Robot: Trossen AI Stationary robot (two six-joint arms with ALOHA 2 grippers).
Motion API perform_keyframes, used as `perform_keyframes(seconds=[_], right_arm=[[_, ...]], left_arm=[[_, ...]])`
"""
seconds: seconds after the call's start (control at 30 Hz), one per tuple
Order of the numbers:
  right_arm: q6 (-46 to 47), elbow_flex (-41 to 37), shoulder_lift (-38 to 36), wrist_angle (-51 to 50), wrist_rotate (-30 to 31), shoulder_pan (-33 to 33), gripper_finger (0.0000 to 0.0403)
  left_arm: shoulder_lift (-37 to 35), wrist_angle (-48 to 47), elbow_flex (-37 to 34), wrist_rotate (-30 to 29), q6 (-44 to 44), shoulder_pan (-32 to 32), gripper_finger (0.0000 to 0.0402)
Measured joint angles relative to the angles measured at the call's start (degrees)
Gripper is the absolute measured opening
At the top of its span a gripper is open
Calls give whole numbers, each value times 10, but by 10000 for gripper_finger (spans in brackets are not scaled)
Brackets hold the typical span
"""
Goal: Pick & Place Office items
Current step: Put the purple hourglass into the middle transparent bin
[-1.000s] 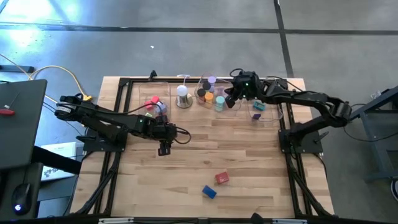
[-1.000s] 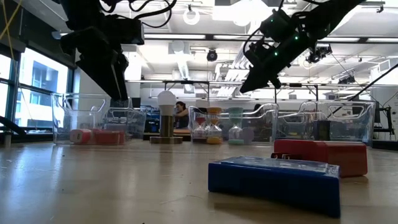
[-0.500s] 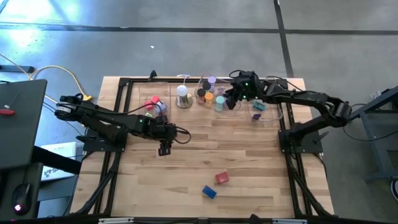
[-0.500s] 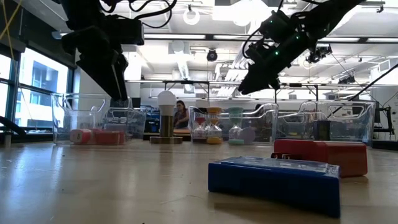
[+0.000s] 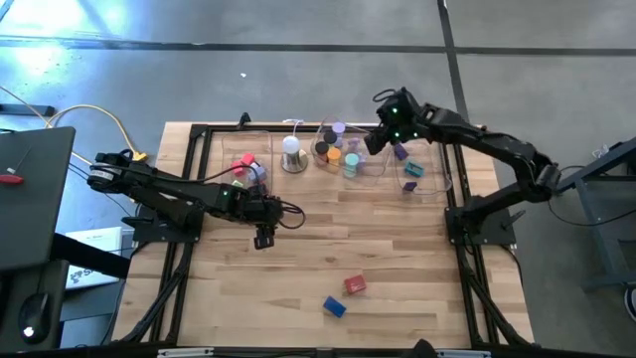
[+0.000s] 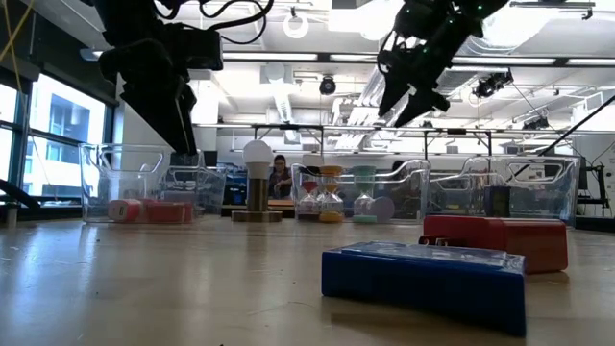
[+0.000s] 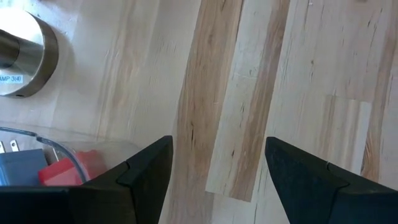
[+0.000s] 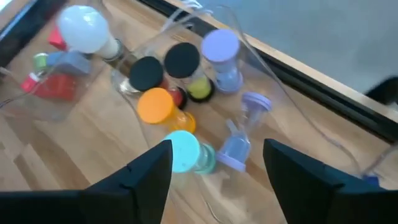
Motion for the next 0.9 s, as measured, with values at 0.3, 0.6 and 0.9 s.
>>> perform_keyframes(seconds=[0.3,0.6,0.9], right_arm=[[3,27,56,-57,-12,-8,235],[-32,27,58,6,-5,-8,235],[-11,27,79,-1,42,1,235]], left_arm=[[-1,0,0,-2,33,7,247],[-2,13,0,-3,34,55,247],[-2,29,0,-3,38,71,247]])
